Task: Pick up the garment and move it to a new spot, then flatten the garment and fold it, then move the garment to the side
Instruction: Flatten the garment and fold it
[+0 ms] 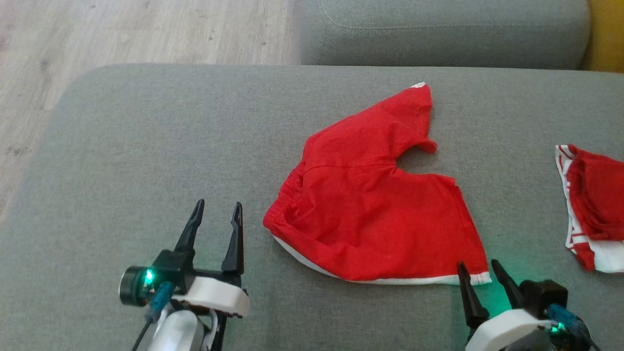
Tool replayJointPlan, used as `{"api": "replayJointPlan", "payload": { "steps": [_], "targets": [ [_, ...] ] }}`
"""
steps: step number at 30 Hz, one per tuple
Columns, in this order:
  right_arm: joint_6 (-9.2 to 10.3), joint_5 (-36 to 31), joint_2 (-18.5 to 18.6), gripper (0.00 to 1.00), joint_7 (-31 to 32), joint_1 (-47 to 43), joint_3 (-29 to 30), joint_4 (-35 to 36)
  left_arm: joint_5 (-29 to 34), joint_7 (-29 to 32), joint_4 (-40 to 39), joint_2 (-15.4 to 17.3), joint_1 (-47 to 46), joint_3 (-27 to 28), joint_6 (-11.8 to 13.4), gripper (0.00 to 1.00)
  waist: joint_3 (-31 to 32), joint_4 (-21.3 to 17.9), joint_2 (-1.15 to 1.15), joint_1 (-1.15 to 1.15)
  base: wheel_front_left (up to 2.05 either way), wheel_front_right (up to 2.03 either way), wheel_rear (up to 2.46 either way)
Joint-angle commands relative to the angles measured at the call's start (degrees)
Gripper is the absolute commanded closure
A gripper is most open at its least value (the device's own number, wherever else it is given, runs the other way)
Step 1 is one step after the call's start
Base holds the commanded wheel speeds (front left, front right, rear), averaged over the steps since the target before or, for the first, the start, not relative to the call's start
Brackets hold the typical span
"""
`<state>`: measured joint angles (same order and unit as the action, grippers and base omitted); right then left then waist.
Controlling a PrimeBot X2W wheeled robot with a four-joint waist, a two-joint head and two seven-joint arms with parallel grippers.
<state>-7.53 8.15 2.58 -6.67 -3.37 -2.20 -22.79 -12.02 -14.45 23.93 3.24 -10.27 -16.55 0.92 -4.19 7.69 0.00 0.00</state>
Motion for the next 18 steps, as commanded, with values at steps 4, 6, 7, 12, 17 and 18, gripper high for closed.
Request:
{"api": "replayJointPlan", "payload": {
  "steps": [4,6,7,12,17,18],
  "targets": [
    [0.04,-0.1,0.3,0.0,2.4,-0.1,-1.8,1.2,0.6,-0.5,-1.3,0.5,-1.6,2.0,-0.5,0.0,0.1,0.6,0.0,0.0,0.0,0.0,0.0],
    [0.04,0.0,0.3,0.0,3.6,-0.2,-2.0,1.1,0.6,-0.5,-1.3,0.4,-1.7,1.9,-0.5,0.0,0.0,0.8,0.0,0.0,0.0,0.0,0.0],
    [0.04,0.2,0.3,0.0,4.3,-0.3,-2.0,0.9,0.7,-0.5,-1.2,0.4,-1.7,1.9,-0.6,0.0,0.0,0.9,0.0,0.0,0.0,0.0,0.0],
    [0.04,0.5,0.3,1.0,5.8,-0.5,-2.1,1.0,0.9,-0.5,-1.0,0.3,-2.0,1.9,-0.6,0.0,-0.4,1.1,0.0,0.0,0.0,0.0,0.0],
    [0.04,0.1,0.3,1.0,4.6,0.3,1.0,2.2,1.2,-0.5,-0.5,0.5,-2.0,2.1,-0.8,0.0,-0.5,0.6,0.0,0.0,0.0,0.0,0.0],
    [0.04,-0.1,0.3,1.0,4.4,0.6,2.1,2.4,1.4,-0.5,-0.2,0.7,-2.0,1.9,-1.0,0.0,-0.5,0.4,0.0,0.0,0.0,0.0,0.0]
  ]
}}
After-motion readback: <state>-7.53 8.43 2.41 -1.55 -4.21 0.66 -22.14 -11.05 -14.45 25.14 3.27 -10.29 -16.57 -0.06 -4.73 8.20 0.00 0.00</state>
